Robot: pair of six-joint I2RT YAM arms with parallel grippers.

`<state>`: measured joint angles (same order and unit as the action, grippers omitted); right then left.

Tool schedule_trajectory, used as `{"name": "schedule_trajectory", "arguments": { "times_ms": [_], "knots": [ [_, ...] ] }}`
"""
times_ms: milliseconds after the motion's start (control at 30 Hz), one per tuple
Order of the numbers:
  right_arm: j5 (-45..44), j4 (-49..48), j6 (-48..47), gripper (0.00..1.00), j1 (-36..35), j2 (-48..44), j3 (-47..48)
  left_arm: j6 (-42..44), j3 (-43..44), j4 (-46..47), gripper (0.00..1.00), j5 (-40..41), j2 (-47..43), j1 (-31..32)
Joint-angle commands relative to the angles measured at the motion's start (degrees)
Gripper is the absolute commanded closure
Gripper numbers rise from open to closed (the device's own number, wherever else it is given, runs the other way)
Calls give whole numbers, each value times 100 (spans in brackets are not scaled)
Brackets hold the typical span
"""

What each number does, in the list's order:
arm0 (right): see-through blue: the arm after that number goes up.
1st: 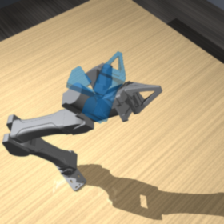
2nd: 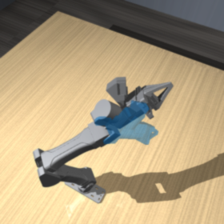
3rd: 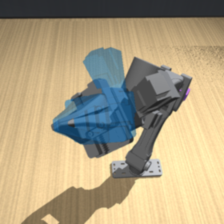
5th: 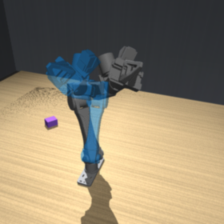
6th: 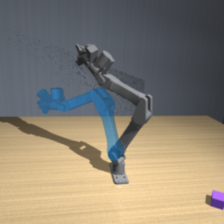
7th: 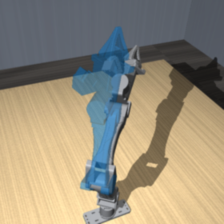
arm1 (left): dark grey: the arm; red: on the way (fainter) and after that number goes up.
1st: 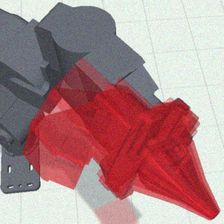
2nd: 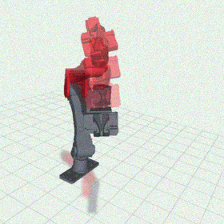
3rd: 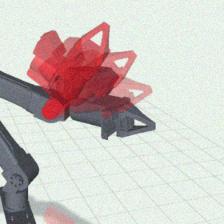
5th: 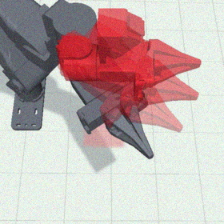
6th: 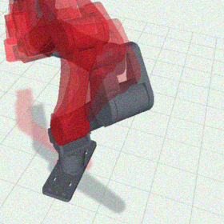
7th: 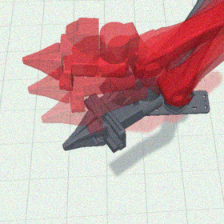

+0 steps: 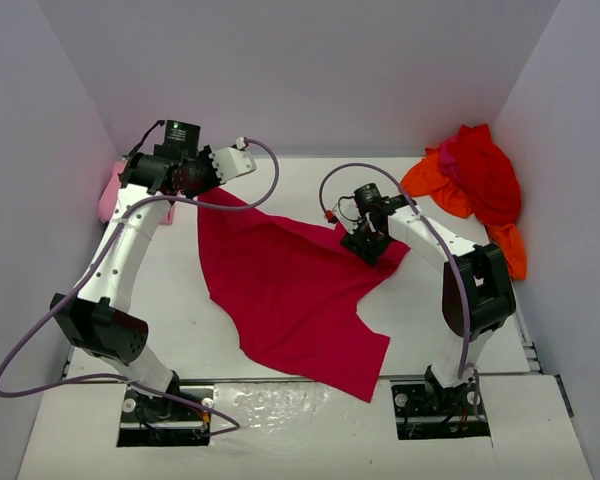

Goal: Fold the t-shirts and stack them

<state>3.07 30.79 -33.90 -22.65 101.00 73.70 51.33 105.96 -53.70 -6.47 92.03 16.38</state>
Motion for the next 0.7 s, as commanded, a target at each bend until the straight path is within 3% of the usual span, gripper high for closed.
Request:
{"name": "schedule_trajectory", "arguments": {
  "times_ms": [0,300,667],
  "knots": [
    [-245,-126,130,50,-28,106,215,-18,39,280,100,-22,-282,-39],
    [-412,-335,216,50,-20,305,145,-17,56,246,100,-91,-291,-39],
    [-1623,-1049,572,59,165,724,236,63,178,116,100,-103,-313,-39]
  ]
}}
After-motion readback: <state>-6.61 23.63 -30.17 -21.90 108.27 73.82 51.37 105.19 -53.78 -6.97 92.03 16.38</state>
